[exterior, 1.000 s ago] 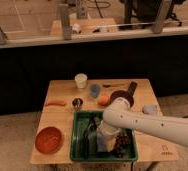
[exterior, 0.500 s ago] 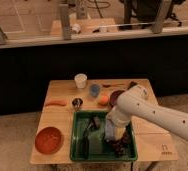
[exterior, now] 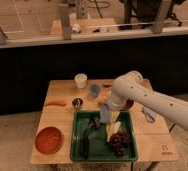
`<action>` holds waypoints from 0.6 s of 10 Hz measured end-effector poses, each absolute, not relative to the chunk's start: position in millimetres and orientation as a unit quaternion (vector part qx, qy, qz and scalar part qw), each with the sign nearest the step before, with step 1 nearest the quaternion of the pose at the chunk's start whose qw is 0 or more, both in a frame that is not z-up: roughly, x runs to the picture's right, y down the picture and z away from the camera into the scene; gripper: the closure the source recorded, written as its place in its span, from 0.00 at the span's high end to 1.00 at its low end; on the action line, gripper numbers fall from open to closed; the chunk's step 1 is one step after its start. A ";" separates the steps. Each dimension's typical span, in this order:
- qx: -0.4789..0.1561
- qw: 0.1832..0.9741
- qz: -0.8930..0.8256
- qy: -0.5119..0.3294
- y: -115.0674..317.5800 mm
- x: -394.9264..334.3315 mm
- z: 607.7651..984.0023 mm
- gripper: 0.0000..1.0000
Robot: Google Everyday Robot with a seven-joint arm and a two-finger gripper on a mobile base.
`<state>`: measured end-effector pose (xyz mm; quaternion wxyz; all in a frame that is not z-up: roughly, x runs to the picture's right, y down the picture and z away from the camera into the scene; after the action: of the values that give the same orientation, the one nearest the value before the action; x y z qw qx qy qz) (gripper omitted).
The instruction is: Place sponge in plastic cup
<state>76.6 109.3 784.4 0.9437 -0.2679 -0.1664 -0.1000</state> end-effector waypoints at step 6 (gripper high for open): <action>-0.273 0.942 -0.099 -0.167 43.7 25.3 854.4 0.03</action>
<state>25.3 43.7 854.4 0.9422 -0.2732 -0.1668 -0.0994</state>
